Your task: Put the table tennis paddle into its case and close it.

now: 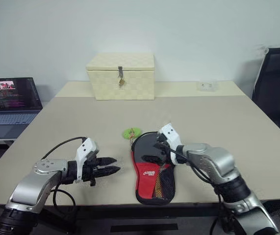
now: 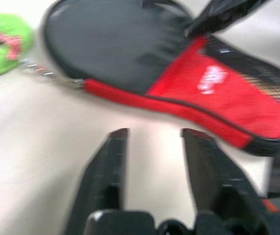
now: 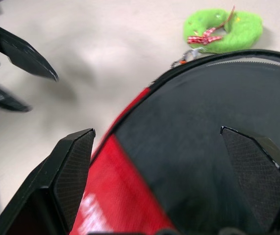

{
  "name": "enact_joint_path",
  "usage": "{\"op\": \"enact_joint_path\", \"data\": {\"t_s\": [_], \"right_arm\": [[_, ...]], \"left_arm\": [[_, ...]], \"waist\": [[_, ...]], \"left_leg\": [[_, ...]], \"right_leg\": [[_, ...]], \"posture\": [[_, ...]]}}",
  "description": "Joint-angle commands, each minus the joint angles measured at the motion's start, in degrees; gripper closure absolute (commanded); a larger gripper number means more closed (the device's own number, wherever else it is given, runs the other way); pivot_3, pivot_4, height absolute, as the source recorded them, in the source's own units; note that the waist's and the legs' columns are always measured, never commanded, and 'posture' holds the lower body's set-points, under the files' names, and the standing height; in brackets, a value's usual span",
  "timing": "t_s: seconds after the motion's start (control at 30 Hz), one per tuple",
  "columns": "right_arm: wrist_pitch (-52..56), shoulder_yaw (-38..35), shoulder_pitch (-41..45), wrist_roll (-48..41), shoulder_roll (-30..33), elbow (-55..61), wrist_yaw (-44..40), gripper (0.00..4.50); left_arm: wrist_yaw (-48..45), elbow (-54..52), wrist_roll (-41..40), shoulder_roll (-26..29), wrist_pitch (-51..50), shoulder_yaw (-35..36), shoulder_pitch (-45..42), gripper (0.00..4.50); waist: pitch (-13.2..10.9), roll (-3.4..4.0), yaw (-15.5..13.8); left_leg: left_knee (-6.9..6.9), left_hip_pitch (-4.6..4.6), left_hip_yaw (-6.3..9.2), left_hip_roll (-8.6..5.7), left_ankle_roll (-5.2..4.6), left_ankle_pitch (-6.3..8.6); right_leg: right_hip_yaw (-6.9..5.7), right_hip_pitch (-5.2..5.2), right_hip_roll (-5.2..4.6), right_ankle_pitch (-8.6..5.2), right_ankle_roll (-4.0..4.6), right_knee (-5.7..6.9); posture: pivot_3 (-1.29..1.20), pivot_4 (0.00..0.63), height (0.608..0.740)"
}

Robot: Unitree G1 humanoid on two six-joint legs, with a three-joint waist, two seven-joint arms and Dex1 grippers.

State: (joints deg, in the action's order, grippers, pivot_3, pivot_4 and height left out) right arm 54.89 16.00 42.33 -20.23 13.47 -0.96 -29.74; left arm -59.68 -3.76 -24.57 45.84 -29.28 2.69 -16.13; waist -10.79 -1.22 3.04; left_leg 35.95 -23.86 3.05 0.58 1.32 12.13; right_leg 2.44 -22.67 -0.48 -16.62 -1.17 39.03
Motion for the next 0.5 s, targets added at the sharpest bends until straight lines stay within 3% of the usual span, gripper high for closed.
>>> {"op": "enact_joint_path", "data": {"t_s": [0.03, 0.17, 0.37, 0.5], "right_arm": [[-5.6, 0.5, 0.9, 3.5, -1.5, -4.9, 1.2, 0.00], [-6.0, 0.3, -1.1, 4.9, -2.1, -5.2, 1.4, 0.00], [-5.5, -0.6, -1.6, 6.1, -3.3, -4.9, 2.8, 0.00], [-5.1, -1.1, -1.7, 6.7, -4.0, -4.7, 4.0, 0.00]], "left_arm": [[4.9, 2.3, 3.6, -1.0, 3.7, 1.5, -2.8, 1.26], [10.8, 11.1, 8.6, -4.2, 7.7, 0.3, -9.8, 0.02], [12.8, 29.7, 13.7, -9.9, 12.0, -2.8, -24.5, 0.02], [10.9, 49.7, 17.7, -14.9, 17.0, -5.9, -37.0, 0.02]], "waist": [[0.0, 0.00, -0.2], [0.0, 0.00, -0.6], [0.0, -0.06, -1.2], [0.0, -0.07, -1.2]], "left_leg": [[0.00, -0.02, 0.01, 0.00, 0.00, 0.00], [0.04, 0.00, 0.00, 0.02, 0.01, 0.00], [0.13, 0.02, -0.05, 0.00, 0.01, -0.01], [0.13, 0.00, -0.12, -0.05, 0.02, -0.01]], "right_leg": [[-0.01, -0.01, -0.05, 0.00, 0.00, 0.00], [-0.09, 0.00, -0.03, 0.03, 0.04, 0.05], [-0.15, 0.06, 0.22, 0.05, 0.02, 0.08], [-0.15, 0.05, 0.23, 0.06, 0.02, 0.09]], "posture": [[0.00, 0.150, 0.740], [0.00, 0.150, 0.740], [0.00, 0.150, 0.740], [0.00, 0.150, 0.740]]}}
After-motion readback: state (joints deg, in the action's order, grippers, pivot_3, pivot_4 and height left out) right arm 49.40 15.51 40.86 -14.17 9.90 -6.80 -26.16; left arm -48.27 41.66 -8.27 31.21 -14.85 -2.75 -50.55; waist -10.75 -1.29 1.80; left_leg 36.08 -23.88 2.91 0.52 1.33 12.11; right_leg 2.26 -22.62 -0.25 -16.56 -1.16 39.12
